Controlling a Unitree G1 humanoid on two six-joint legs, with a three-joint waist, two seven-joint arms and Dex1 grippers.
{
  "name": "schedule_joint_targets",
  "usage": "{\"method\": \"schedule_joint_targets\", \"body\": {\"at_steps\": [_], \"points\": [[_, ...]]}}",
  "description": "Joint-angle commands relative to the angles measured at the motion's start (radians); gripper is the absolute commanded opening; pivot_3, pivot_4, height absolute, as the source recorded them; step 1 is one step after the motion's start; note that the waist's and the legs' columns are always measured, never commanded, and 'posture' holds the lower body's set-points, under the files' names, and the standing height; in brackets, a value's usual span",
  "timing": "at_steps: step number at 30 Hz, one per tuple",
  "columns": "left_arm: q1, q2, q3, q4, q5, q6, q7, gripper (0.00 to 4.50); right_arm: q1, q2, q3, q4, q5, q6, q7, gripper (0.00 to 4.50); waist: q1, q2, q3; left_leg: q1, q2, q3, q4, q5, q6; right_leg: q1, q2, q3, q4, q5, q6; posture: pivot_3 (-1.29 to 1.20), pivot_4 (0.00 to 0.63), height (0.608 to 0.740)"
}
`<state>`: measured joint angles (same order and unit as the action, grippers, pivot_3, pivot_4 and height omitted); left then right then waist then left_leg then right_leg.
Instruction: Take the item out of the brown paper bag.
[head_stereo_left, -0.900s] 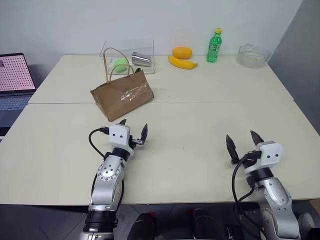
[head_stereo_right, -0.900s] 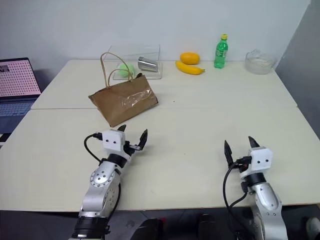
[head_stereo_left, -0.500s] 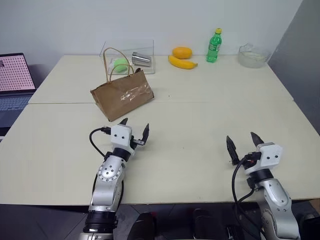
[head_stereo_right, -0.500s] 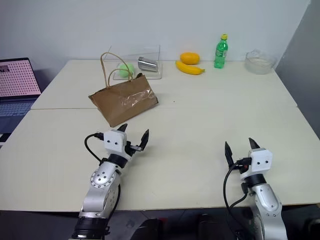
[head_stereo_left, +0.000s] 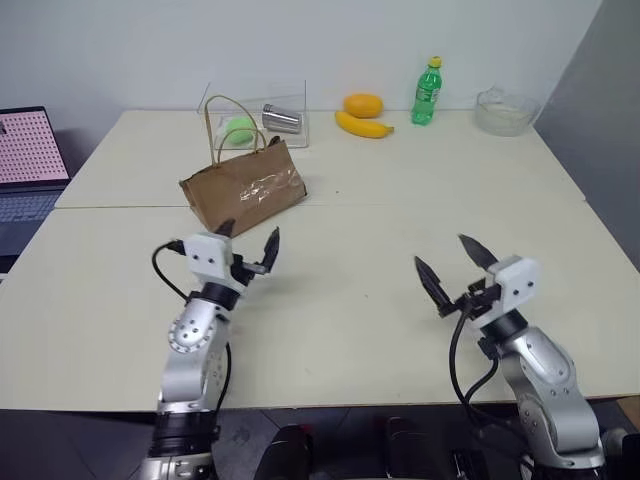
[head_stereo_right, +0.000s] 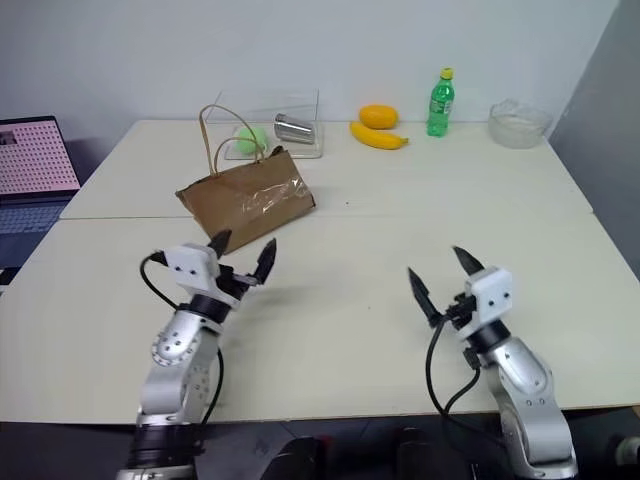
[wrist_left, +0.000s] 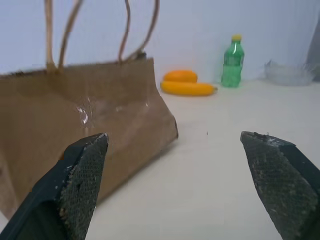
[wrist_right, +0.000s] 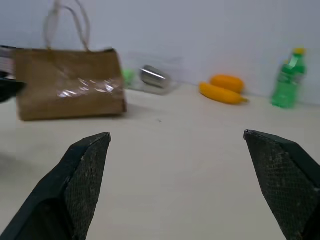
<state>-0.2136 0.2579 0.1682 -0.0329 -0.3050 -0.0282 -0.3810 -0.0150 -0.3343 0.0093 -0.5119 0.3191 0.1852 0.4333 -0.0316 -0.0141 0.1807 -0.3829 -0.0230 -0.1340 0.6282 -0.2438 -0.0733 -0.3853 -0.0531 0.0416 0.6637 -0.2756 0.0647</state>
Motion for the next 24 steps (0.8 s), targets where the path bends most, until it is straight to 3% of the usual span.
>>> {"method": "schedule_joint_targets", "body": {"at_steps": [1, 11, 18, 24], "points": [[-0.06, 0.051, 0.034, -0.025, -0.067, 0.026, -0.061, 4.46, -0.087, -0.053, 0.042, -0.085, 0.082, 0.114, 0.073, 4.5, 0.0, -0.001, 0.001, 0.0, 0.0, 0.0, 0.0, 0.0, 0.0, 0.0, 0.0, 0.0, 0.0, 0.0, 0.0, 0.0, 0.15, 0.74], [-0.283, 0.251, 0.115, 0.089, -0.139, 0.155, -0.163, 4.46, -0.18, -0.121, 0.064, -0.121, 0.137, 0.265, 0.123, 4.5, 0.0, -0.004, 0.002, -0.001, 0.0, -0.001, 0.0, 0.0, 0.0, -0.001, 0.0, -0.001, 0.0, 0.001, -0.001, 0.0, 0.15, 0.74], [-0.438, 0.306, 0.13, 0.223, -0.123, 0.235, -0.146, 4.46, -0.232, -0.117, 0.058, -0.128, 0.16, 0.343, 0.096, 4.5, -0.001, -0.005, 0.003, -0.001, 0.0, -0.001, 0.0, 0.0, 0.0, -0.001, 0.0, -0.001, 0.0, 0.001, -0.001, 0.0, 0.15, 0.74], [-0.597, 0.359, 0.101, 0.462, -0.076, 0.233, -0.211, 4.46, -0.282, -0.116, 0.063, -0.156, 0.175, 0.391, 0.088, 4.5, -0.001, -0.006, 0.003, -0.002, 0.0, -0.001, 0.0, 0.0, 0.0, -0.002, 0.0, -0.001, 0.0, 0.001, -0.001, 0.0, 0.15, 0.74]]}}
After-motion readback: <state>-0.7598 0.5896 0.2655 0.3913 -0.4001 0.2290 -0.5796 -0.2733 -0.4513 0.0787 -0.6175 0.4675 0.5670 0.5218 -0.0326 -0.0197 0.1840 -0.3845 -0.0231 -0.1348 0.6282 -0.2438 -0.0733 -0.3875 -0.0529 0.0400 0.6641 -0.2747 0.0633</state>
